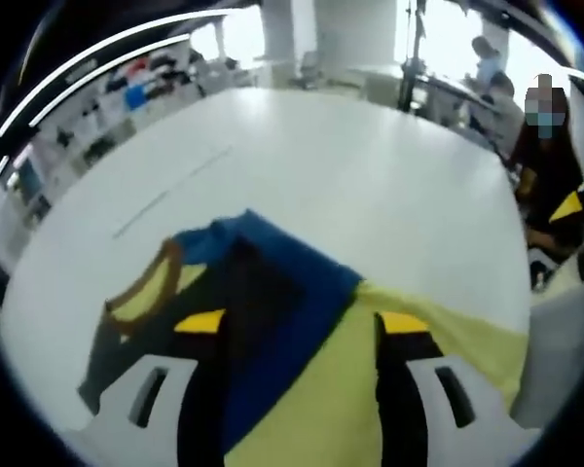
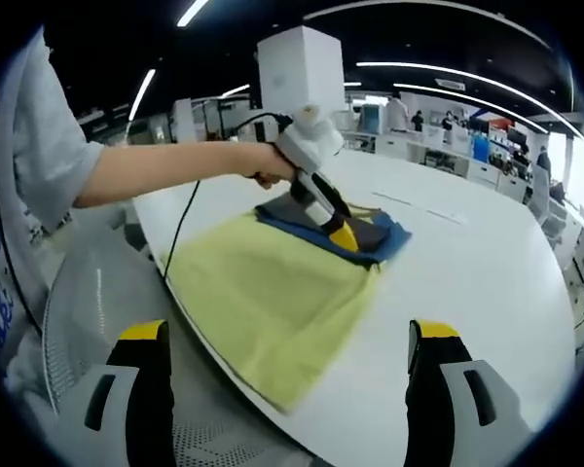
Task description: Fold the garment on the visible template until the final outline fits inside the template.
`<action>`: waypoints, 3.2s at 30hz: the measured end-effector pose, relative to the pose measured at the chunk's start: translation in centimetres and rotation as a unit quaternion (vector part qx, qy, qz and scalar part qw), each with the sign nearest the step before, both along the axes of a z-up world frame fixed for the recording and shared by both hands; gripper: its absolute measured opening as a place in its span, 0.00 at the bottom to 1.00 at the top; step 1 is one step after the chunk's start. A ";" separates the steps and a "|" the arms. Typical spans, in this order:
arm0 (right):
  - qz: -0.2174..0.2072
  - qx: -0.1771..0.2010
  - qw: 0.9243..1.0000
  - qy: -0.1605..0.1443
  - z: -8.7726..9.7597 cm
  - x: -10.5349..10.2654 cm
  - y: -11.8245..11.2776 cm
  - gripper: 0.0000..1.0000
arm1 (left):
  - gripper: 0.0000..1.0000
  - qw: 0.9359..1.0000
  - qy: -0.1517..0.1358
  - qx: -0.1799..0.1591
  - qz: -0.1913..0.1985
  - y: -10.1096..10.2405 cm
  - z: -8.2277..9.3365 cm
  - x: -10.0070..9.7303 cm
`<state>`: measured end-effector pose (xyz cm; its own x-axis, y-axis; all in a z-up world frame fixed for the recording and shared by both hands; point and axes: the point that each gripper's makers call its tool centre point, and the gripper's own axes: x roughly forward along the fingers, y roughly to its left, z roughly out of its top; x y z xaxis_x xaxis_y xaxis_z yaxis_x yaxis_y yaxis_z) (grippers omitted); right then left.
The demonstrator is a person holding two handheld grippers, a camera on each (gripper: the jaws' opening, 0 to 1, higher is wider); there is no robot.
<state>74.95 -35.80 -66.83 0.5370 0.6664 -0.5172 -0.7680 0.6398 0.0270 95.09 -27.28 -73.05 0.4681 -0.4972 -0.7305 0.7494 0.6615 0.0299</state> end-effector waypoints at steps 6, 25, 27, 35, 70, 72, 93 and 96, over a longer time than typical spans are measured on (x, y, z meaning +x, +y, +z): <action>0.019 -0.024 1.000 -0.007 -0.1 -0.1 0.5 1.00 | 0.62 1.000 0.000 -0.009 0.005 1.1 0.6 -1.2; -0.003 -0.017 1.000 -0.013 0.4 1.5 0.8 1.00 | 0.86 1.000 0.011 -0.021 0.019 4.9 3.0 -4.6; -0.004 -0.019 1.000 -0.013 0.4 1.7 1.0 1.00 | 0.88 1.000 0.019 -0.016 0.016 5.3 2.8 -4.9; -0.013 -0.018 1.000 -0.012 0.4 2.2 1.9 1.00 | 0.94 0.999 0.028 -0.026 0.008 6.3 3.4 -6.5; -0.026 -0.036 0.999 -0.021 1.1 2.2 5.4 1.00 | 0.99 0.998 0.006 -0.056 -0.008 12.8 5.7 -13.1; -0.025 -0.038 0.999 -0.021 1.0 2.2 5.6 1.00 | 0.99 0.998 0.004 -0.058 -0.005 13.1 5.9 -13.2; -0.025 -0.058 0.998 -0.025 1.0 1.2 6.7 1.00 | 0.99 0.997 -0.020 -0.072 0.026 17.6 6.7 -16.8; -0.027 -0.063 0.997 -0.023 0.8 1.0 6.6 1.00 | 0.99 0.997 -0.018 -0.070 0.034 18.0 6.3 -17.1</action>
<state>75.94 -29.23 -66.02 0.5948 0.5676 -0.5692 -0.7311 0.6763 -0.0896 77.96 -9.24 -66.78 0.5292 -0.5592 -0.6382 0.7024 0.7107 -0.0402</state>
